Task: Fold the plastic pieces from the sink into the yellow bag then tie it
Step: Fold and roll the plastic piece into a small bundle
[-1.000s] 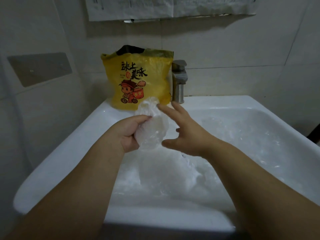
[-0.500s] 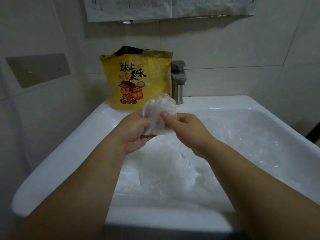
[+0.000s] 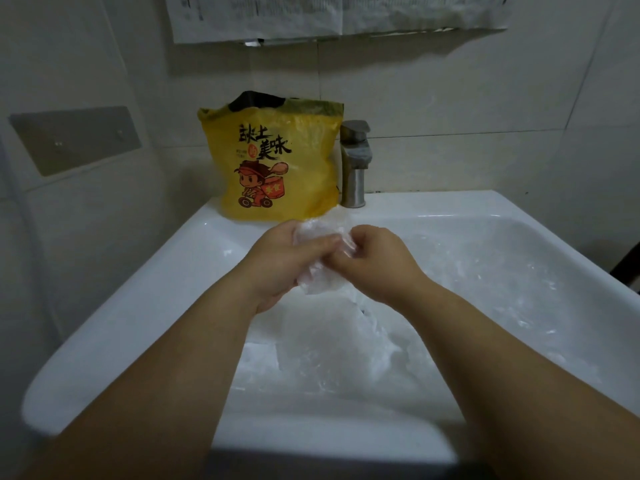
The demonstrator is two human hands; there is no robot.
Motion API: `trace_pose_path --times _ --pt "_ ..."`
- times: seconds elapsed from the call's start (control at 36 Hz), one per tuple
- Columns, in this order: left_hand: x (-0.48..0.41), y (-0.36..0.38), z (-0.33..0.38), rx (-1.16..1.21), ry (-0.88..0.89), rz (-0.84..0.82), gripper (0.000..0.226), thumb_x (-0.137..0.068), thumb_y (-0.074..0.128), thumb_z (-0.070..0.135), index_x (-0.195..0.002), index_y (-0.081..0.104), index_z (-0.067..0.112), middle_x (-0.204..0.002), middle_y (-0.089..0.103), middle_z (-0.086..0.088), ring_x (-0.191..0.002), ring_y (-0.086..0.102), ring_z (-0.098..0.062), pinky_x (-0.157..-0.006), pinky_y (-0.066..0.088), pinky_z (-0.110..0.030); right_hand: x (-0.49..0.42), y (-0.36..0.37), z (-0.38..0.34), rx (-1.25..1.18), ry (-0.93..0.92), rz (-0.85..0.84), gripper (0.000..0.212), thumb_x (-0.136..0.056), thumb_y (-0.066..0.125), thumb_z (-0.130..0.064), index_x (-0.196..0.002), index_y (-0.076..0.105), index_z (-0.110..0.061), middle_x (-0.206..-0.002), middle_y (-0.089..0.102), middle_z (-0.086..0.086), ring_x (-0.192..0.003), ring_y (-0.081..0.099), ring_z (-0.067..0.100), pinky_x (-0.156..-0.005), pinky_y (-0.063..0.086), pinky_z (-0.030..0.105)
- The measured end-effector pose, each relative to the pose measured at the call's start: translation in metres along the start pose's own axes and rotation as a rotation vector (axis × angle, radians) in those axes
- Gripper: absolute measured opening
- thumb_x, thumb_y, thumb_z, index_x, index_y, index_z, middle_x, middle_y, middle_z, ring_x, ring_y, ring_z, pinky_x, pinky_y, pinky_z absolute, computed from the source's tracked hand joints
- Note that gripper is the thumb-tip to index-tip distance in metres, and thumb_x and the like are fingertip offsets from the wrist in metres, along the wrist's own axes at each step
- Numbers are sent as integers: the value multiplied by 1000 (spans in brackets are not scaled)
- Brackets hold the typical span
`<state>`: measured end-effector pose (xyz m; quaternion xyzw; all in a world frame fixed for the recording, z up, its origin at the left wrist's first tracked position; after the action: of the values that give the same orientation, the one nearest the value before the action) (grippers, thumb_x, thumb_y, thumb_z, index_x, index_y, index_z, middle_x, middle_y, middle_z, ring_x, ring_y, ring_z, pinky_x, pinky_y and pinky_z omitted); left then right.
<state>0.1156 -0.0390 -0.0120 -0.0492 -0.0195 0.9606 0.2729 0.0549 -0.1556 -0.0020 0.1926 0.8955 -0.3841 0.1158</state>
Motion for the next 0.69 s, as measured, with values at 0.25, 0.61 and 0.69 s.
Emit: trace_pose_path --times 0.25,0.61,0.69 --pt "-4 -8 5 387 -50 108 33 -101 48 26 -126 57 8 -117 70 -9 -106 68 -21 -87 55 -34 8 17 9 -832 498 -179 96 -80 71 -46 -152 13 -21 -150 33 10 -130 42 33 -90 49 43" --pt "4 -4 3 39 -72 -41 47 -74 75 30 -117 64 17 -105 73 0 -97 69 -14 -77 55 -27 1 12 12 -917 398 -251 26 -93 59 -15 -113 59 2 -100 65 18 -83 63 24 -66 55 28" --pt "0 -12 0 133 -72 37 33 -88 63 7 -121 61 5 -114 70 -12 -108 66 -24 -84 56 -33 2 12 11 -934 396 -285 14 -93 58 -12 -103 61 -3 -93 60 17 -80 59 25 -65 57 28"
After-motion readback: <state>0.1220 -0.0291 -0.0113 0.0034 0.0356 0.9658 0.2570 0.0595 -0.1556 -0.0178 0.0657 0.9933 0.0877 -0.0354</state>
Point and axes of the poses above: each hand's wrist, its own x-axis away from the middle knuckle, its own y-axis out of the palm, z = x × y, the point moved 5 cm from there along -x, towards the middle knuckle
